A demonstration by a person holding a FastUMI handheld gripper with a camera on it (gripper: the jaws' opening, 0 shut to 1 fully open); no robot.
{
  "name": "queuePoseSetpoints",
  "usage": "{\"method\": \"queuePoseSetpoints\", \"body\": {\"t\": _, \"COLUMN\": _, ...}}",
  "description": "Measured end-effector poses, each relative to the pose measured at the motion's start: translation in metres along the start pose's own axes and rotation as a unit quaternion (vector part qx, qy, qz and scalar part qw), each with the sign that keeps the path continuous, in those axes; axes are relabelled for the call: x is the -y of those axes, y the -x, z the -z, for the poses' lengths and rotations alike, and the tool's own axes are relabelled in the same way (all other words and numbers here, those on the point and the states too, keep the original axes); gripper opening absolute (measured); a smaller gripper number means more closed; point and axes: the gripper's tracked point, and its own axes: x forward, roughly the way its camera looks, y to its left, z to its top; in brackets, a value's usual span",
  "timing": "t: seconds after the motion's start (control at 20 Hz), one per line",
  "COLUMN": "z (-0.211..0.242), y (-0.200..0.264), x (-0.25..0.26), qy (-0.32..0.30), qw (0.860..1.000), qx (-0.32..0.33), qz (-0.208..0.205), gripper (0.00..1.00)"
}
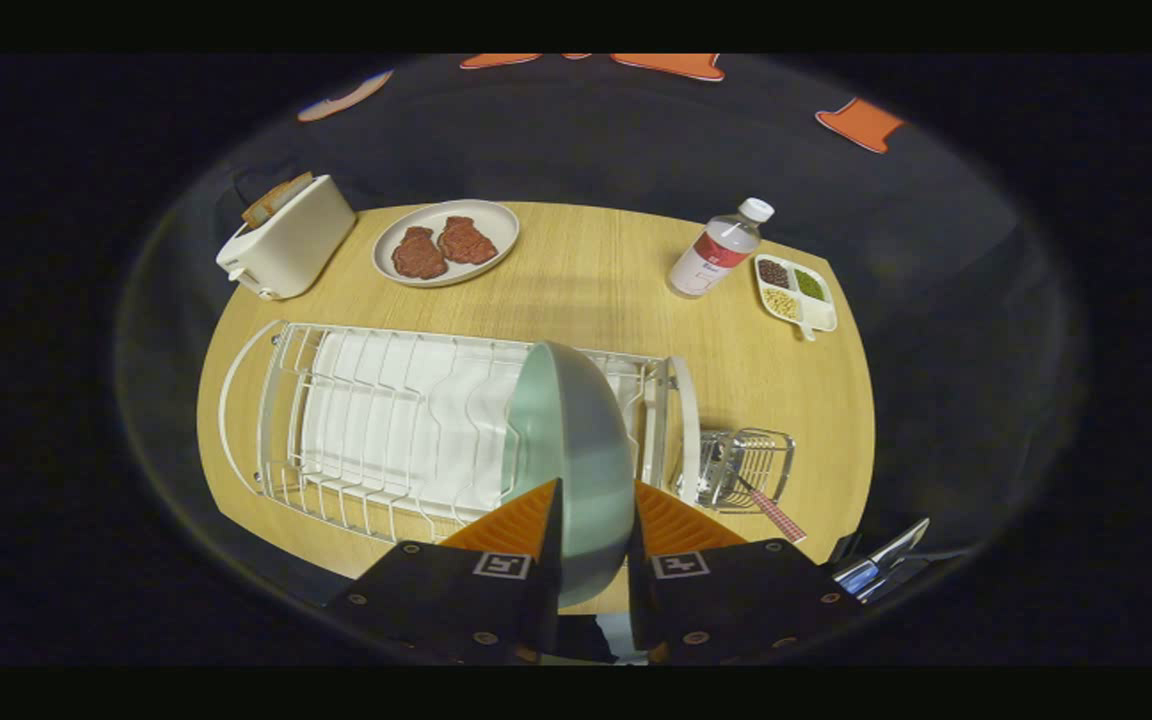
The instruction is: Take the plate from the dish rack, then take the spoon from the basket and place it into the plate.
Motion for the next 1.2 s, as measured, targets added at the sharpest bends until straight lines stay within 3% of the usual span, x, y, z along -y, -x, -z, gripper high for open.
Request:
{"method": "queuePoseSetpoints", "body": {"t": 0.15, "z": -0.001, "y": 0.01, "x": 0.018, "qy": 0.013, "qw": 0.999, "qx": 0.013, "qz": 0.032, "gripper": 0.24}}
{"method": "queuePoseSetpoints", "body": {"t": 0.4, "z": 0.013, "y": 0.038, "x": 0.028, "qy": 0.011, "qw": 0.999, "qx": 0.034, "qz": 0.025, "gripper": 0.24}}
{"method": "queuePoseSetpoints", "body": {"t": 0.75, "z": 0.052, "y": 0.079, "x": 0.046, "qy": -0.041, "qw": 0.997, "qx": 0.062, "qz": -0.03, "gripper": 0.24}}
{"method": "queuePoseSetpoints", "body": {"t": 1.2, "z": 0.139, "y": 0.064, "x": 0.039, "qy": -0.11, "qw": 0.988, "qx": 0.042, "qz": -0.1, "gripper": 0.24}}
